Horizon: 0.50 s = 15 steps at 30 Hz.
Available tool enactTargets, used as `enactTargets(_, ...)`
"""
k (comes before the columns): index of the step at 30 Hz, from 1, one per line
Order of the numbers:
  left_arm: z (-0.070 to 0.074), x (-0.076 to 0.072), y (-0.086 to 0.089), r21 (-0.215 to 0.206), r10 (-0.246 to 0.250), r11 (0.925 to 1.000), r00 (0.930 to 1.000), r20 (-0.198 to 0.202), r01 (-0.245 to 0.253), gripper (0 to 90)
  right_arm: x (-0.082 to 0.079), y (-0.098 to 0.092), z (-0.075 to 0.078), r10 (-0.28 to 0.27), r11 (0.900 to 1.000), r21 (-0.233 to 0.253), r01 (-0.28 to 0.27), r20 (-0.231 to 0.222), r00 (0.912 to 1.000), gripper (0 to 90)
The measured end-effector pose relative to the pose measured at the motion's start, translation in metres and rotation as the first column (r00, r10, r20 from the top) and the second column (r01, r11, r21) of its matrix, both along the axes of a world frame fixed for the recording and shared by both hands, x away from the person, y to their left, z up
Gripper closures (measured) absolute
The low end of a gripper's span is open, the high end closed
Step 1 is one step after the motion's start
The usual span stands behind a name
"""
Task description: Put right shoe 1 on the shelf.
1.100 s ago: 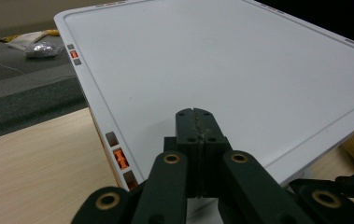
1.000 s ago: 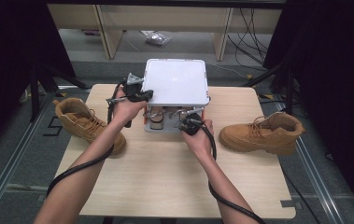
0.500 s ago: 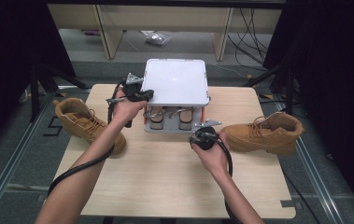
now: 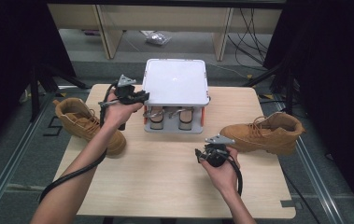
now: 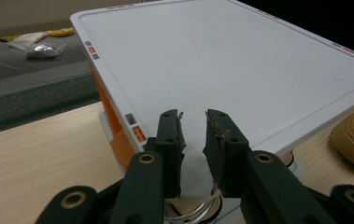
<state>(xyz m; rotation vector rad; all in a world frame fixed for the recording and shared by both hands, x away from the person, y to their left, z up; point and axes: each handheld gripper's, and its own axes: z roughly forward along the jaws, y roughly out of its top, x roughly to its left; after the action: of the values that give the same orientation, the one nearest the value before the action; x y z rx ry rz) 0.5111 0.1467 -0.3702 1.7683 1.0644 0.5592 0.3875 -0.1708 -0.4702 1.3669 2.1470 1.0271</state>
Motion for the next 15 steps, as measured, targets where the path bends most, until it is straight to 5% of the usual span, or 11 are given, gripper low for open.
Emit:
enactTargets(7, 0.004, -0.020, 0.039, 0.007, 0.027, 0.9996, 0.9996, 0.012, -0.027, 75.5, -0.012, -0.003, -0.006, -0.010, 0.999, 0.041, 0.010, -0.003, 0.9999, 55.7)
enactTargets(15, 0.008, -0.039, 0.091, 0.010, 0.102, 0.9947, 0.9943, 0.030, -0.103, 73.7, -0.020, -0.008, -0.008, -0.036, 0.999, 0.027, 0.037, -0.006, 0.9993, 55.6)
